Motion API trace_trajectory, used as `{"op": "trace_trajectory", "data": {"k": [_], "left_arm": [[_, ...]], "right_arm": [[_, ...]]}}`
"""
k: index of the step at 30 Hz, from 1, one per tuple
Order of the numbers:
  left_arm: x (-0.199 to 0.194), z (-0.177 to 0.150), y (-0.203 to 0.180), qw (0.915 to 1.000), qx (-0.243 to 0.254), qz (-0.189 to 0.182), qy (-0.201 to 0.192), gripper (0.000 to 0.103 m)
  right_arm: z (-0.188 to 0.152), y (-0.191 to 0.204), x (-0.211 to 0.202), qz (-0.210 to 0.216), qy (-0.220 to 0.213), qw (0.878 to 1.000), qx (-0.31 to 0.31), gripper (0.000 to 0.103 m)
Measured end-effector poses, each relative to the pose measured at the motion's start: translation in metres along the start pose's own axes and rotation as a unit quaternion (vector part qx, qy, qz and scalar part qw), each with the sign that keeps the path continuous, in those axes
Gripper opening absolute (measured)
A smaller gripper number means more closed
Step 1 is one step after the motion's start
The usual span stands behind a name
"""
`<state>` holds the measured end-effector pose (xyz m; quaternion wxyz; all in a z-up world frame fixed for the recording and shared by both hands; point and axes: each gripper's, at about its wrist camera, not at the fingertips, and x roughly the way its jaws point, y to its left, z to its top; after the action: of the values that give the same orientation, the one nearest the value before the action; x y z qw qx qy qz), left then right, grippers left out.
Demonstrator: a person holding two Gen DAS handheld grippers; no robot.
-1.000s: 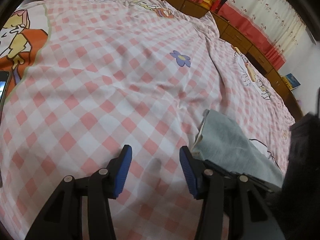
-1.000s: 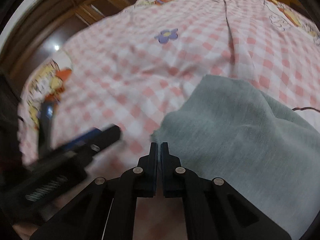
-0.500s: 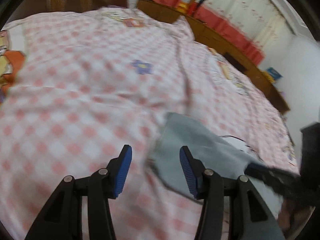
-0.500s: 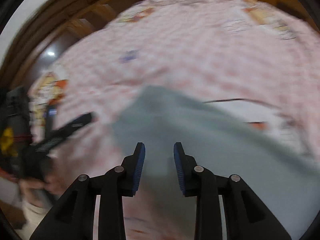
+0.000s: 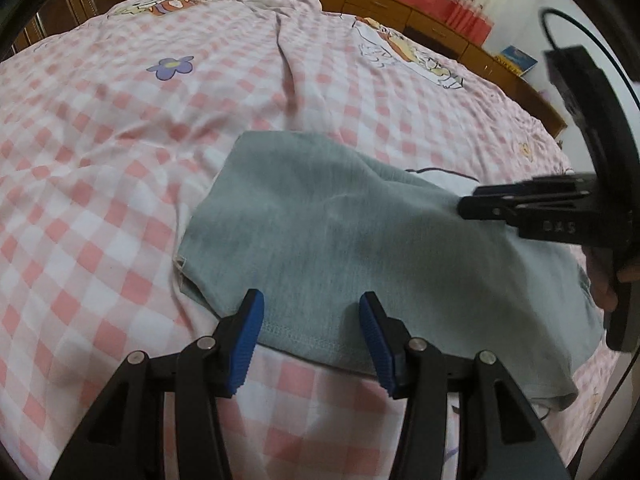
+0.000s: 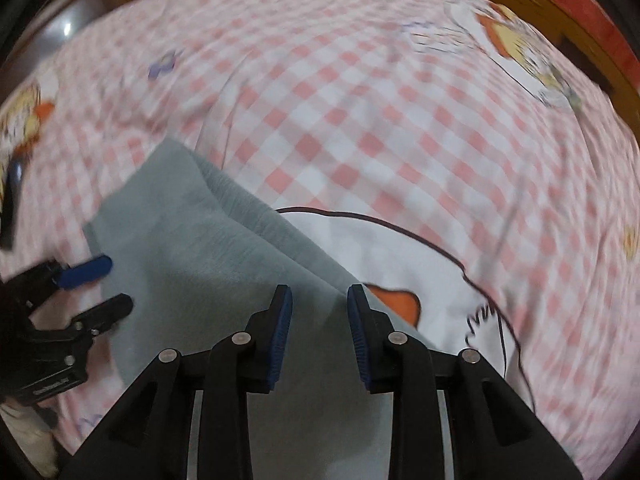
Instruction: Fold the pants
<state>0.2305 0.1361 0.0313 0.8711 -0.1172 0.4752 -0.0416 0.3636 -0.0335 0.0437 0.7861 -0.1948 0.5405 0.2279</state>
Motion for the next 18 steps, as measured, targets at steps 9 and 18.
{"op": "trace_trajectory", "data": {"k": [9, 18], "left_arm": [[0.004, -0.001, 0.003, 1.0000, -0.003, -0.007, 0.003, 0.052], [0.003, -0.003, 0.004, 1.0000, -0.004, -0.008, 0.002, 0.052]], "right_arm": [[-0.005, 0.018, 0.020, -0.032, 0.030, 0.994, -0.101, 0.026], [-0.016, 0.045, 0.013, -0.091, 0.019, 0.981, -0.170, 0.019]]}}
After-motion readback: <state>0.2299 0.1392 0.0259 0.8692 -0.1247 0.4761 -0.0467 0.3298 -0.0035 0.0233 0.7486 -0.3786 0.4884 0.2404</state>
